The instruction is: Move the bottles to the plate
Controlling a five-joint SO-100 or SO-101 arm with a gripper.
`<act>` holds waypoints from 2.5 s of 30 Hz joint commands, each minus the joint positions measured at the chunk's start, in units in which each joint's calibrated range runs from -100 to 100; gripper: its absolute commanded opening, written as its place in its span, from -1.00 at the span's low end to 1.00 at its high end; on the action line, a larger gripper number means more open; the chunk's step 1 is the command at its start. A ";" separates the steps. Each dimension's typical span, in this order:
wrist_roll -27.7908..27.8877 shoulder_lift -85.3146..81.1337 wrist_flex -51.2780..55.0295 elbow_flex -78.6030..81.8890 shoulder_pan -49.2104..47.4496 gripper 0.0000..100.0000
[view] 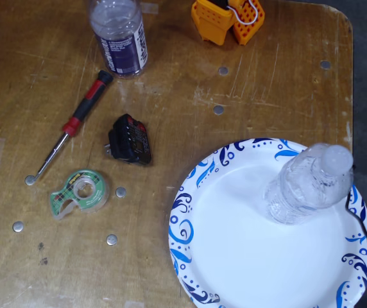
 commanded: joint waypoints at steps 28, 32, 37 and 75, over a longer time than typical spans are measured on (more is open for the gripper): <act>6.21 -1.76 25.31 -7.31 31.33 -0.90; 6.21 -1.67 26.09 -5.87 36.40 -0.90; 6.21 -1.67 24.35 -3.35 37.16 -0.90; 4.70 -1.67 -6.19 24.13 26.27 -0.23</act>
